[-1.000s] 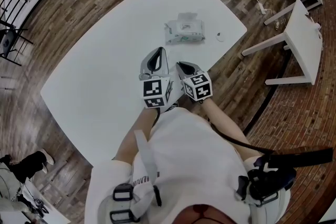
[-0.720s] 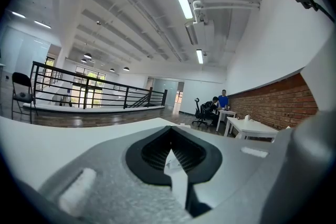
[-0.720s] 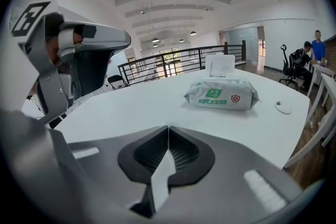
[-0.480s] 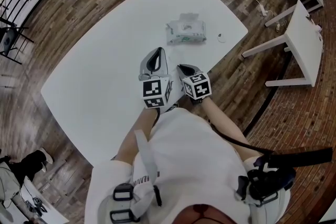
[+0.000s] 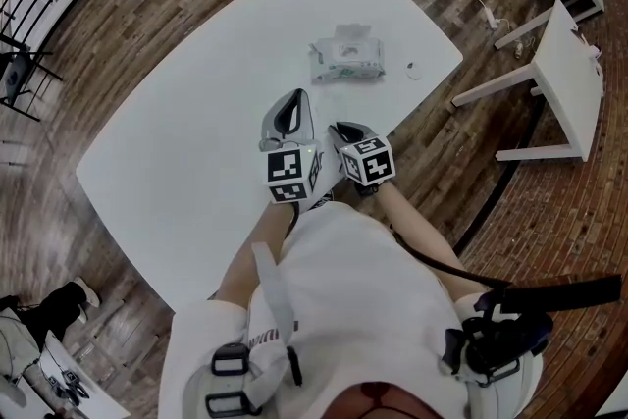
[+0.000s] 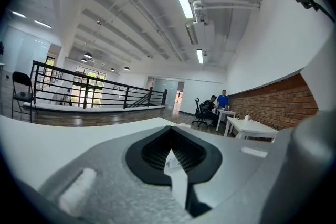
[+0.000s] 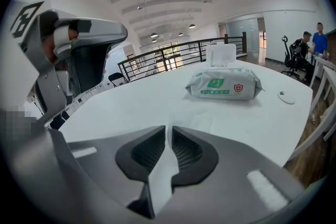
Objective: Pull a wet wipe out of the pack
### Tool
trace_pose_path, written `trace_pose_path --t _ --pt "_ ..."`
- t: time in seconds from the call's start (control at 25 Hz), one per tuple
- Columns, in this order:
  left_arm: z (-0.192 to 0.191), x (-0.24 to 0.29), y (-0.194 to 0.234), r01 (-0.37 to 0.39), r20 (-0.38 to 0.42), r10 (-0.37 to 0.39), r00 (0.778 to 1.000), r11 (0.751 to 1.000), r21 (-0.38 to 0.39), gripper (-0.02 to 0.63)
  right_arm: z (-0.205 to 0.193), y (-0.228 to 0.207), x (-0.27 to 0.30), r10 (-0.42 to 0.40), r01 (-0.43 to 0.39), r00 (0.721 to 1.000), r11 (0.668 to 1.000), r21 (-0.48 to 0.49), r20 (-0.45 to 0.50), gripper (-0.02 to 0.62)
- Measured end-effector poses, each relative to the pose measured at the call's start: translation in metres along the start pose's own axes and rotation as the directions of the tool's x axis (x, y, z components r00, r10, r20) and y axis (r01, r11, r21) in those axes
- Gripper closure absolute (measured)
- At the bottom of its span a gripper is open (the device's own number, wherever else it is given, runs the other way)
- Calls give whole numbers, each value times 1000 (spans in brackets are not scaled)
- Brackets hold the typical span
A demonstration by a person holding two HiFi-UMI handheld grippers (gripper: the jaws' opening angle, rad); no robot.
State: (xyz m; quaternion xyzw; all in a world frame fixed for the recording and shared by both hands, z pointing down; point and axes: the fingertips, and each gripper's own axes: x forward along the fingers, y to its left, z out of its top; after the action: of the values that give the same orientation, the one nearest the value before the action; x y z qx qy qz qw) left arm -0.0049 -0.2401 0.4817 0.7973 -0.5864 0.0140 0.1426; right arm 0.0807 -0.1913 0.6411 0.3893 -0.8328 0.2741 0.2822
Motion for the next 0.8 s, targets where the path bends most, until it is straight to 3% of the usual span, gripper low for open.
trace_pose_path --t 0.2,0.36,0.6,0.8 --pt "-1 0 2 -1 1 1 1000 1000 -1 604 16 -8 -14 -19 17 998 999 29 62 546" --pt "0 1 2 1 4 -1 1000 1000 0 604 57 -22 -37 -61 52 980 997 51 189 549" --pt "3 2 4 1 12 -2 1000 1000 7 603 137 -16 -86 -122 149 906 988 -37 406 580" --pt "5 2 0 10 16 -11 1000 1000 13 604 157 -10 -105 -183 253 850 964 -78 494 589"
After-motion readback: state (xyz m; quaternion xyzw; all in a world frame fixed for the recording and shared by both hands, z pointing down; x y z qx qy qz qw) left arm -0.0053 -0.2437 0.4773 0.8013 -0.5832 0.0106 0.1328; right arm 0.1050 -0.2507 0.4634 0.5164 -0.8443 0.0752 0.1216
